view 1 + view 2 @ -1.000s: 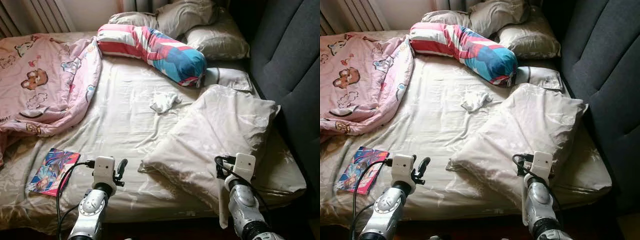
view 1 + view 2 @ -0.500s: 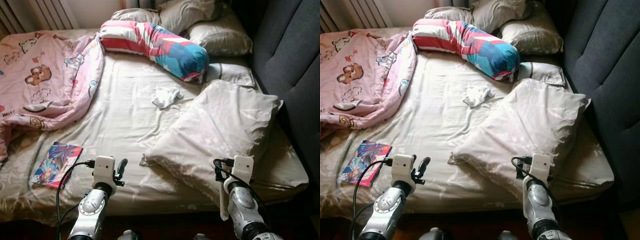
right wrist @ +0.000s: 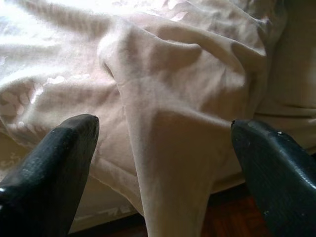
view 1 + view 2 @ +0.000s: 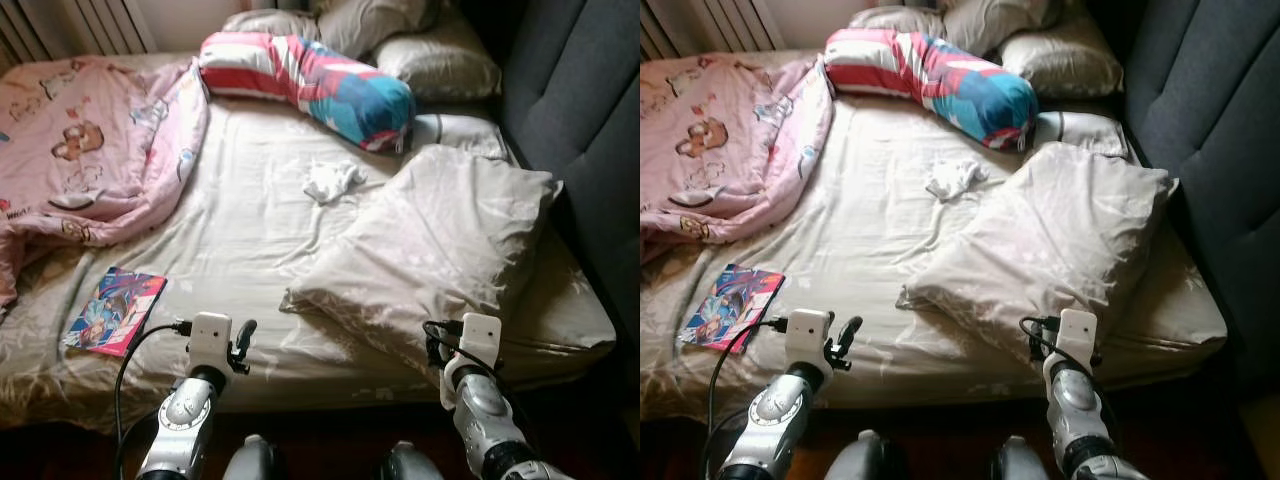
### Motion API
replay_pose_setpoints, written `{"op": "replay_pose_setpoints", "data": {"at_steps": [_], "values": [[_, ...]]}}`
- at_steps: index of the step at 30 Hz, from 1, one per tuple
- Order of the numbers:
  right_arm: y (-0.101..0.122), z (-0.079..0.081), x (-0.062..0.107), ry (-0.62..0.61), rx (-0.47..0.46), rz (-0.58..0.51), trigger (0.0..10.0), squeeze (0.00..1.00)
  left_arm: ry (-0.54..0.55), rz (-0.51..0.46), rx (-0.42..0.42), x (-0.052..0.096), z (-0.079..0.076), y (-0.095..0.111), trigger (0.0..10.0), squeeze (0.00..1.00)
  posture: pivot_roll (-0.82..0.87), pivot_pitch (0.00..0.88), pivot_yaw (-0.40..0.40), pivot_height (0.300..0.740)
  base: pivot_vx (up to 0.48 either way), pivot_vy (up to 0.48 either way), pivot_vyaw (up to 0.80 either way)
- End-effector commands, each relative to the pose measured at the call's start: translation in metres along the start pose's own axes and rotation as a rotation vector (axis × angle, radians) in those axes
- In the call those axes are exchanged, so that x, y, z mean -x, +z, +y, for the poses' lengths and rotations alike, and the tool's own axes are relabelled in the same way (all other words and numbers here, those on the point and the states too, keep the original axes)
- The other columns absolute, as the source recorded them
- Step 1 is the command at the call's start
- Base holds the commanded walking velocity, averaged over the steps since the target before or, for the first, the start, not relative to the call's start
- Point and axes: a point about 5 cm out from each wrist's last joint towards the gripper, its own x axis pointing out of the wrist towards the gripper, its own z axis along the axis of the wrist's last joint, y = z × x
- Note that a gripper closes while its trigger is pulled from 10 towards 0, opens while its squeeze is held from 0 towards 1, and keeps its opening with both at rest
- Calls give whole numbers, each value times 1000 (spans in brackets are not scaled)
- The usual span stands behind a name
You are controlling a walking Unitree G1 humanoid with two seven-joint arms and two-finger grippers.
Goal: Clean up the room
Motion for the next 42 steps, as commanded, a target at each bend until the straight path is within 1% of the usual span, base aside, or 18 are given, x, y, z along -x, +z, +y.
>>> {"op": "replay_pose_setpoints", "data": {"at_steps": [1,6,10,14,17,20,25,30,31,32,34,37,40,41,42], "values": [[-3,4,0,11,5,18,10000,0,-1,17,2,1,1,-2,10000,0,-7,191,39,662,0,0,0],[-5,5,2,15,5,19,10000,0,-5,13,1,0,0,-1,10000,0,-9,191,40,662,0,0,0],[-8,3,4,7,7,14,10000,0,-8,10,0,0,-1,0,10000,0,-9,191,40,662,310,0,0],[-6,0,4,-18,-6,-9,10000,0,-8,11,-1,0,-1,0,10000,0,-8,191,40,662,322,0,0],[0,-4,3,-45,22,-53,10000,0,-7,14,-1,1,0,-2,10000,0,-9,191,42,662,325,0,0],[5,-6,2,-76,1,-81,10000,0,-8,18,-2,1,-1,-3,10000,0,-6,191,40,662,324,0,0],[4,-8,2,-93,0,-67,10000,0,-11,20,0,1,-1,-3,10000,0,-5,191,41,662,245,0,0],[-1,-13,3,-131,-20,-44,10000,0,-12,28,-4,1,-1,-4,10000,0,-2,191,43,662,0,0,0],[-3,-17,4,-165,-24,-38,10000,0,-14,30,-5,2,-1,-4,10000,0,0,193,43,662,0,0,0],[-3,-18,4,-174,-25,-36,10000,0,-14,30,-5,2,-1,-4,10000,0,0,193,43,662,0,0,0],[-4,-21,5,-195,-48,-33,10000,0,-14,31,-5,2,-1,-5,10000,0,0,194,43,662,0,0,0],[-7,-29,6,-256,-113,-12,10000,0,-14,37,-7,4,0,-6,10000,0,4,195,46,662,0,0,0],[-7,-30,6,-256,-130,-11,10000,8,-14,38,-8,4,1,-6,10000,0,7,195,47,662,0,0,0],[-7,-30,6,-255,-130,-8,10000,322,-14,39,-8,4,1,-6,10000,0,7,196,47,662,0,0,0],[-7,-30,6,-255,-128,-3,10000,369,-14,38,-9,4,1,-6,10000,0,10,196,50,662,0,0,0]]}}
